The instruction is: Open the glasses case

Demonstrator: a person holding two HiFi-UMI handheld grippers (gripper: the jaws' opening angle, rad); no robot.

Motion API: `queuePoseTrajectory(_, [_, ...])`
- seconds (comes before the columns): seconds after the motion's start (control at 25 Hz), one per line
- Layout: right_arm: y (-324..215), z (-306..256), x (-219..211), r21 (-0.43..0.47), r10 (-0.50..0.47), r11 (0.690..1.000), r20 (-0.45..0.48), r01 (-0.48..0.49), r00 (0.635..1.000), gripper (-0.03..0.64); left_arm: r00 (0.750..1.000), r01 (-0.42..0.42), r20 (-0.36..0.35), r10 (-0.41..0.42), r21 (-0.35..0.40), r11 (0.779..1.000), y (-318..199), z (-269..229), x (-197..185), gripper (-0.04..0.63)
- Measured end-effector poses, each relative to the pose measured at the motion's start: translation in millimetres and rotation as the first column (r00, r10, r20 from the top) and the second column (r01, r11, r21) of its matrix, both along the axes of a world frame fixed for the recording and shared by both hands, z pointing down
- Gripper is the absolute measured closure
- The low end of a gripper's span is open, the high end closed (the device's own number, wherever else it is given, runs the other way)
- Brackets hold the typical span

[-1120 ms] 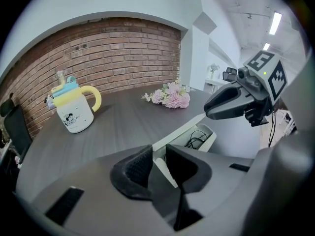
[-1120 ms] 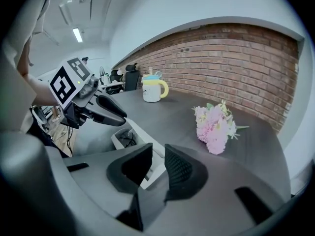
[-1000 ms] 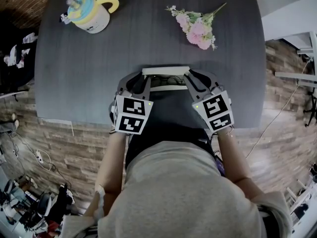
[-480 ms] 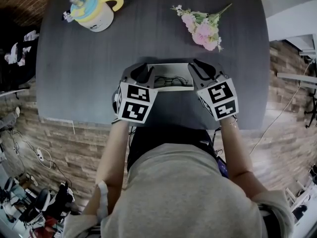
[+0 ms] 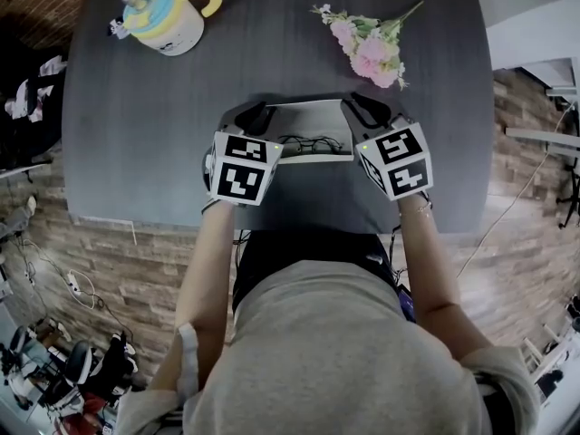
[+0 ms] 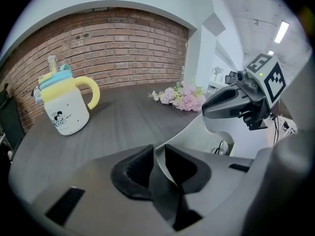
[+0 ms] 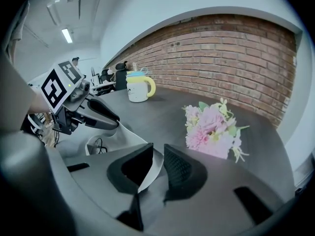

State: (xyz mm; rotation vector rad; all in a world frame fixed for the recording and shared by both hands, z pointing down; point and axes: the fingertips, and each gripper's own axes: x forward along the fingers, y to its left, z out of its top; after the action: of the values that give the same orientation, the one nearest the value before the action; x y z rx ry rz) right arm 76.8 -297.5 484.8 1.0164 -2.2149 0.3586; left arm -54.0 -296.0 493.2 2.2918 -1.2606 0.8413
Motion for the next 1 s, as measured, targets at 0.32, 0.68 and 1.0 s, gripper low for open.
queuePoseTrajectory(0.32, [-5,6,-1,-0.009,0.034,0.999,-0.019,-0.034,0.999,0.548,1.000,-0.004,0.013,0.004,-0.004,1.000,-3,5,0,0.509])
queuePoseTrajectory(0.68, [-1,-2,-2,-0.004,0.011,1.000,-0.004,-0.011,1.000,0.528,1.000,0.021,-0.012,-0.020,0.025,0.999,0,-9,-5,0.508])
queuePoseTrajectory(1.0, [9,-30,-6,0.043,0.012,0.999,0.054,-0.014,0.998,0.506,0.997,0.051,-0.060,-0.047,0.070,0.996,11,-40,-5,0.508])
